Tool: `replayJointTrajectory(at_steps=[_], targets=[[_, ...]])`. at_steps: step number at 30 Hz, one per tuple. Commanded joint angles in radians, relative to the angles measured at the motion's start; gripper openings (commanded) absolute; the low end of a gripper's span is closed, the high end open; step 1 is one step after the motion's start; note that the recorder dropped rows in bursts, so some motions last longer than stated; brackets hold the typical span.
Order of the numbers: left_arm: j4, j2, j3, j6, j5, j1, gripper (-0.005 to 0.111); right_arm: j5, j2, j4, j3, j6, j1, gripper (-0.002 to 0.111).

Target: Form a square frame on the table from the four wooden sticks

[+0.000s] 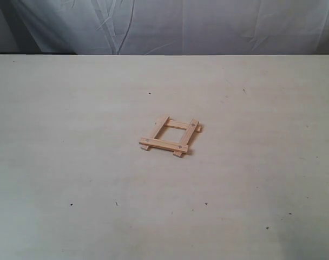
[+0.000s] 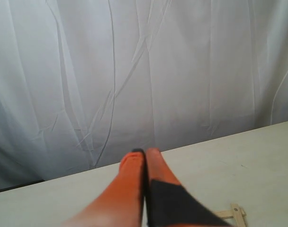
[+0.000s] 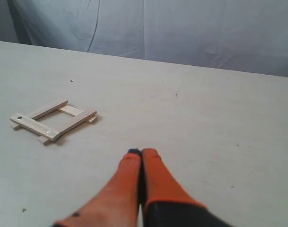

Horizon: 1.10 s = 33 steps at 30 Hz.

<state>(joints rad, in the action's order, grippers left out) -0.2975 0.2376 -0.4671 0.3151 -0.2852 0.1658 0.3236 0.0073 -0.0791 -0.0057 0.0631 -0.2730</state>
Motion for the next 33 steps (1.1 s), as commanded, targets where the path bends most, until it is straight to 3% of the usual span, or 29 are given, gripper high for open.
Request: replayJointTrajectory(at_steps=[1,12,22,33], targets=[[0.002,-0.003,0.001,0.003,-0.005,0.006,0.000,0.003,-0.007,0.013,0.006,-0.012,0.005,0.000],[0.002,-0.003,0.001,0.003,-0.005,0.006,0.000,0.001,-0.007,0.013,0.006,-0.012,0.005,0.000],[0.004,-0.003,0.001,0.002,-0.006,0.006,0.000,0.003,-0.007,-0.001,0.006,-0.014,0.193,0.000],[0.010,-0.003,0.001,0.002,-0.006,0.006,0.000,0.003,-0.007,-0.001,0.006,-0.014,0.195,0.000]])
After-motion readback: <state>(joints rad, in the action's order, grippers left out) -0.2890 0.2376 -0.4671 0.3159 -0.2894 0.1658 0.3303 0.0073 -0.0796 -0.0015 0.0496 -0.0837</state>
